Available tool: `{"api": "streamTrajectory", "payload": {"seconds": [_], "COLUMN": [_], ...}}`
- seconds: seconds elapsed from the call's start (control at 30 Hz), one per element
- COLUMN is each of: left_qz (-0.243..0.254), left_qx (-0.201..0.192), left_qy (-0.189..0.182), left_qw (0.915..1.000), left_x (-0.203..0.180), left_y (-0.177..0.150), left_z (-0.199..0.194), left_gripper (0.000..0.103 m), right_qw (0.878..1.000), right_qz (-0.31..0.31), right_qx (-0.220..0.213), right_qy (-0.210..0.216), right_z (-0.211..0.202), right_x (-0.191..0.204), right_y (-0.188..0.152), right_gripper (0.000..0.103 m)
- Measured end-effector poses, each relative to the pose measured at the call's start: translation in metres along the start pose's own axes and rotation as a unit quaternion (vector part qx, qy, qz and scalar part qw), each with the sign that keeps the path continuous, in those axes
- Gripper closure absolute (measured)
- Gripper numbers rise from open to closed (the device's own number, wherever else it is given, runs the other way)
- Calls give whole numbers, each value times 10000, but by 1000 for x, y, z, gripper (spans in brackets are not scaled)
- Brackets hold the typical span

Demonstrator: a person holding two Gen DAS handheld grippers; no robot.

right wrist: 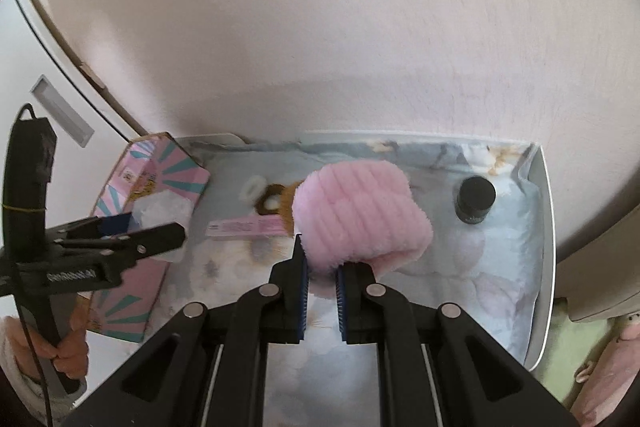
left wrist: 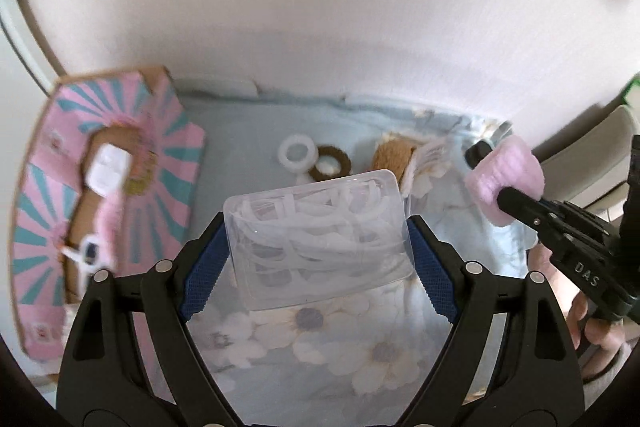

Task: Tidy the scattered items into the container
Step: 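Carry the floss-pick box with the left tool while the right carries the headband to the box, then open the left gripper over the box while the right gripper releases the headband inside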

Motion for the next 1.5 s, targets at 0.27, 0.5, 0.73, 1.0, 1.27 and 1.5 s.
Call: {"api": "streamTrajectory", "payload": {"seconds": [0.27, 0.5, 0.73, 1.0, 1.27, 1.5], "left_qz": [49, -163, -554, -955, -871, -562], "left_qx": [-514, -715, -507, 111, 172, 325], "left_qy": [282, 893, 1017, 727, 739, 944], "left_qw": [9983, 9933, 9920, 9927, 9933, 9934], "left_x": [43, 113, 170, 205, 212, 205], "left_y": [-13, -42, -79, -122, -121, -113], "left_z": [-76, -121, -109, -49, -37, -38], "left_gripper": [18, 18, 18, 18, 18, 6], "right_qw": [9981, 9891, 9768, 9696, 9552, 9557], "right_qz": [-495, -1253, -1832, -1993, -2493, -2317], "right_qx": [-297, -304, 118, 932, 1435, 1753], "right_qy": [211, 710, 1102, 1070, 693, 482], "right_z": [-25, -16, 28, 106, 151, 163], "right_x": [74, 173, 261, 306, 331, 325], "right_y": [14, 11, -4, -22, -44, -44], "right_gripper": [92, 92, 92, 92, 92, 63]}}
Point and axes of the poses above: each gripper's, at about its wrist camera, not at the fingertips, and z roughly the way its jaws point, x to its left, y to its top, the point moved 4 cm from there along z, roughly the way its jaws point, and after that the axes turned 9 degrees about z, right-handed, at the moved point
